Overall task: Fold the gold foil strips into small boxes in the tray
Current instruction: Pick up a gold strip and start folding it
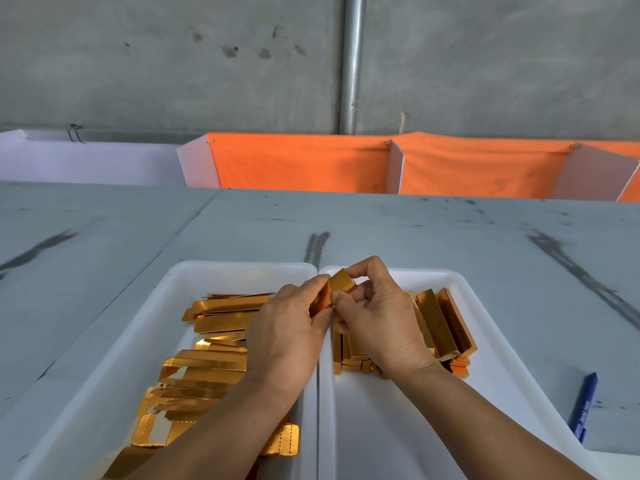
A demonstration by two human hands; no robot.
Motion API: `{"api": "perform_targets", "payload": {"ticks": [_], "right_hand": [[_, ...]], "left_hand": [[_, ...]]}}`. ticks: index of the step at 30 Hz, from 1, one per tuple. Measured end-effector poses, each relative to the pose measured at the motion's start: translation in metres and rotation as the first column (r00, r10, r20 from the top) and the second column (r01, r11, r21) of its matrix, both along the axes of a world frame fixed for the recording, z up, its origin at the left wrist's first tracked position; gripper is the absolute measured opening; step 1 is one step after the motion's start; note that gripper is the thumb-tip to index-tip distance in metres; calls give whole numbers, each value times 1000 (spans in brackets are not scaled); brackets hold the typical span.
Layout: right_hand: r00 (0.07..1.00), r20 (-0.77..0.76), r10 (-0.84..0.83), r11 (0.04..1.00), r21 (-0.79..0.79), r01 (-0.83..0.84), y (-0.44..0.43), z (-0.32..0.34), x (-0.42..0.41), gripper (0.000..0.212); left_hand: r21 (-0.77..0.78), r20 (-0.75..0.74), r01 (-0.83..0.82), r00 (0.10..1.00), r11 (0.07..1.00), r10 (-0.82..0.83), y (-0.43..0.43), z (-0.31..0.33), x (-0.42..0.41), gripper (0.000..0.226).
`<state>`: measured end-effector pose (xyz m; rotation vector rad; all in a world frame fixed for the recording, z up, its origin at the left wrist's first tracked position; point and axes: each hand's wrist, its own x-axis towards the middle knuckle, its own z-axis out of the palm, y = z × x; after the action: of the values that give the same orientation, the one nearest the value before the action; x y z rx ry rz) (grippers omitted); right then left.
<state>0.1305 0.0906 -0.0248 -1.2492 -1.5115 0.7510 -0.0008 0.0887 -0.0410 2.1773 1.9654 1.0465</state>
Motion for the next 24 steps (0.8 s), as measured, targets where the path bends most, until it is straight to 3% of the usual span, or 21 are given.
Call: {"api": "perform_targets", "payload": {"ticks": [24], "right_hand": [[1000,-16,4,1000,16,-3,2,3,3,24]], "left_hand": [[-1,38,-12,999,1000,12,-2,5,3,61]]}}
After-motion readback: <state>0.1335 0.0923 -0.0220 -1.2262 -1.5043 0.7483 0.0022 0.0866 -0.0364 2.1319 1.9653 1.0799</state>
